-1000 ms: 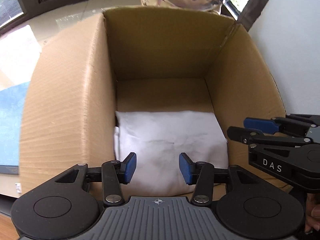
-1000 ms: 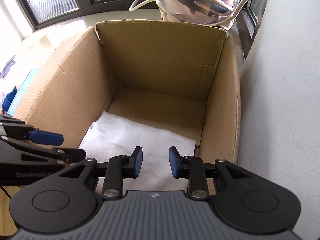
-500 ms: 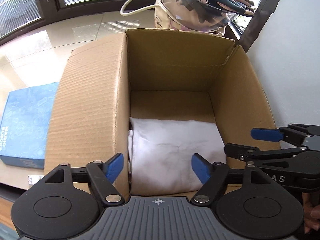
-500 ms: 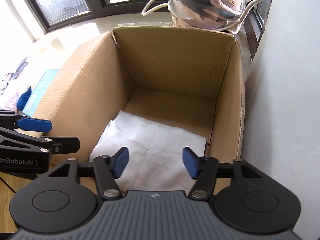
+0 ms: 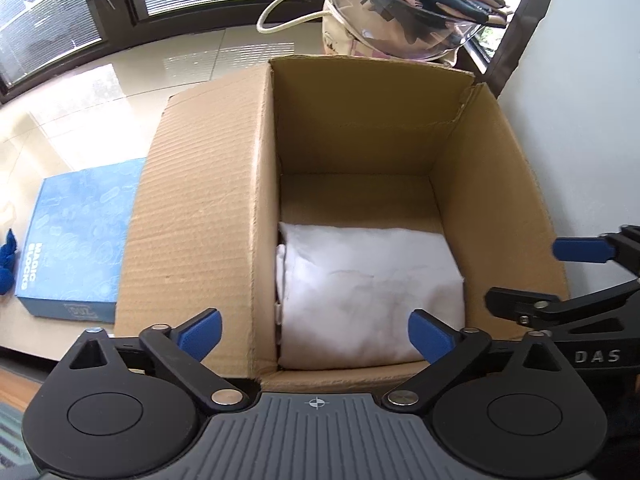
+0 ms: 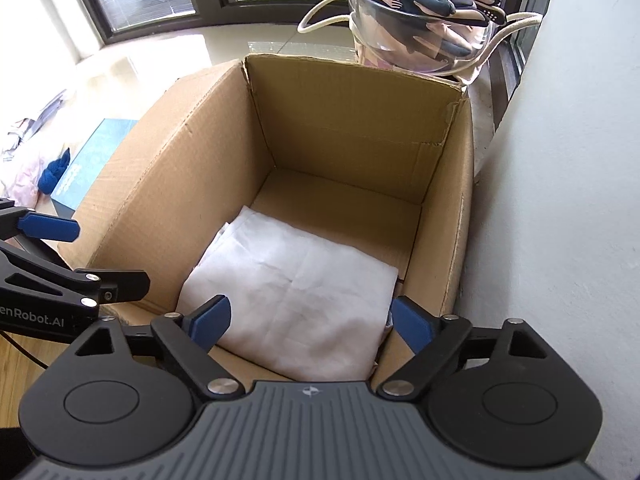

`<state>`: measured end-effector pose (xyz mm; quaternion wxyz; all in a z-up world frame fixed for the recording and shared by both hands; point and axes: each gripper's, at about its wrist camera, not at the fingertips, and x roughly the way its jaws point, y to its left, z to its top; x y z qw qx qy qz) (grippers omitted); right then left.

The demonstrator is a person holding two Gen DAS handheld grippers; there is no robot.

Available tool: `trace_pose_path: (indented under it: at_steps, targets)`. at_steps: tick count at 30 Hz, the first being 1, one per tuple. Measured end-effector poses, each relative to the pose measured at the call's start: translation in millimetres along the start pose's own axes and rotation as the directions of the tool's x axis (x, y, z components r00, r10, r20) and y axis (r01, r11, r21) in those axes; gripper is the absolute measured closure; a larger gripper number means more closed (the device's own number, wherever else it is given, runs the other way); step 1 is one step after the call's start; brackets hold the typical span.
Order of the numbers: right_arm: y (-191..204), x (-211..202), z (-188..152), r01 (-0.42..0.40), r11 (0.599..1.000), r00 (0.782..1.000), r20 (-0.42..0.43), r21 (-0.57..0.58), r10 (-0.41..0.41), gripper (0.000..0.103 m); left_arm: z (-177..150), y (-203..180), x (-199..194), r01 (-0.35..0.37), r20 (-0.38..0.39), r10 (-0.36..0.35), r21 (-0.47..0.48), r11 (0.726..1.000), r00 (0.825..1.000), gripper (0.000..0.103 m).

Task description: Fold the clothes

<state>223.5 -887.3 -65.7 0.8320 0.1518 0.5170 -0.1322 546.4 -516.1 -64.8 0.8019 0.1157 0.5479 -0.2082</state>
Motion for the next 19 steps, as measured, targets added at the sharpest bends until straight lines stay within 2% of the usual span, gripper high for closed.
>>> trace_pose_path:
  at_steps: [4, 19]
  targets:
    - [3, -2, -3, -0.004, 1.000, 1.000, -0.005, 0.002, 0.004, 0.003, -10, -5, 3, -0.020, -0.027, 0.021, 0.031, 0.999, 0.999, 0.003]
    - [9, -7, -16, 0.006, 1.000, 1.000, -0.028, 0.009, -0.005, 0.001, -24, -11, 0, -0.023, -0.038, 0.025, 0.050, 0.998, 0.999, 0.003]
